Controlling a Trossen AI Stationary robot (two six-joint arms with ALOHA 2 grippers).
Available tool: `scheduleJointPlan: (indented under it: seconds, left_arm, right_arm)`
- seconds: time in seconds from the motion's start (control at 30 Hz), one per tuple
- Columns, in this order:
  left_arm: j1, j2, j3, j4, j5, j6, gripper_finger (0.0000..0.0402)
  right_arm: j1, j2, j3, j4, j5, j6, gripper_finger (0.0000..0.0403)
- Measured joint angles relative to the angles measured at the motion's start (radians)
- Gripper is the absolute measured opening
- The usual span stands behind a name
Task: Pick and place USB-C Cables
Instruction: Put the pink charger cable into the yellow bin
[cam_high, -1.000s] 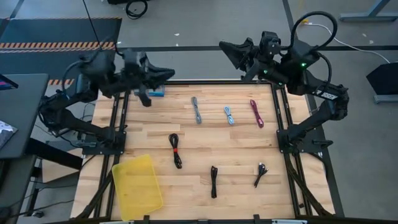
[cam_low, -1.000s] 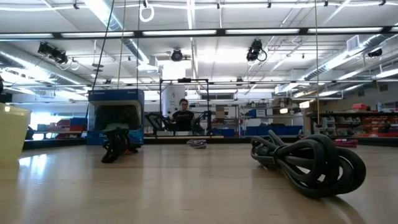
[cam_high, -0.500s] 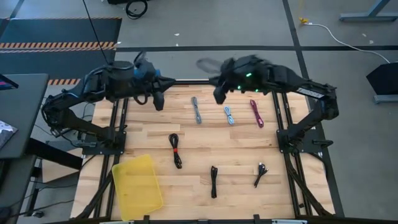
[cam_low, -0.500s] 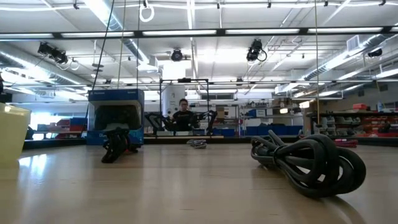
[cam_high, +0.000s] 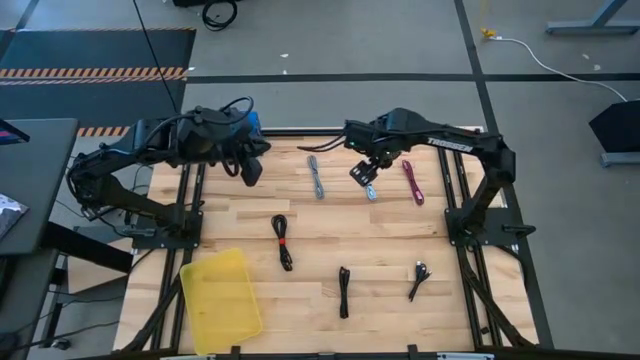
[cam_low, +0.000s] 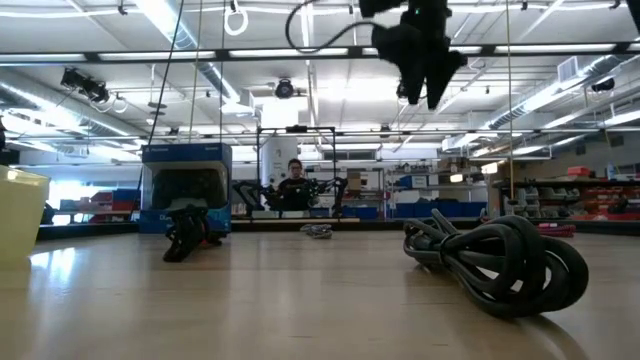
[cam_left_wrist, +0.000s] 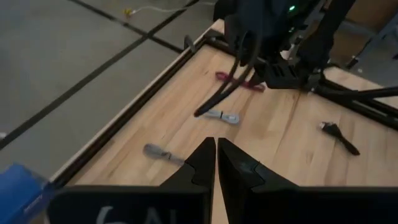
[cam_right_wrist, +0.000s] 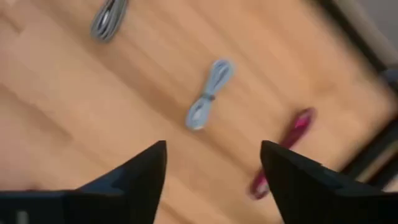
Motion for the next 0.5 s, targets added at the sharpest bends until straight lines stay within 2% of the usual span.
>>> scheduleJointPlan:
  seconds: [0.13,0.33,0.5]
  left_arm:
    - [0.000,0.000,0.000,-0.069,-0.019,-0.002,0.0025]
    - [0.000,0.025,-0.009,-0.161,-0.085,-0.026,0.0025]
    - [0.000,0.056,-0.109,-0.146,-0.057,-0.032,0.0025]
  right_arm:
    - [-0.018,-0.003,-0.098,0.073,-0.024,0.051,0.0291]
    - [-0.035,-0.005,-0.216,0.066,-0.024,0.060,0.0285]
    - [-0.048,-0.016,-0.311,0.082,-0.025,0.064,0.0282]
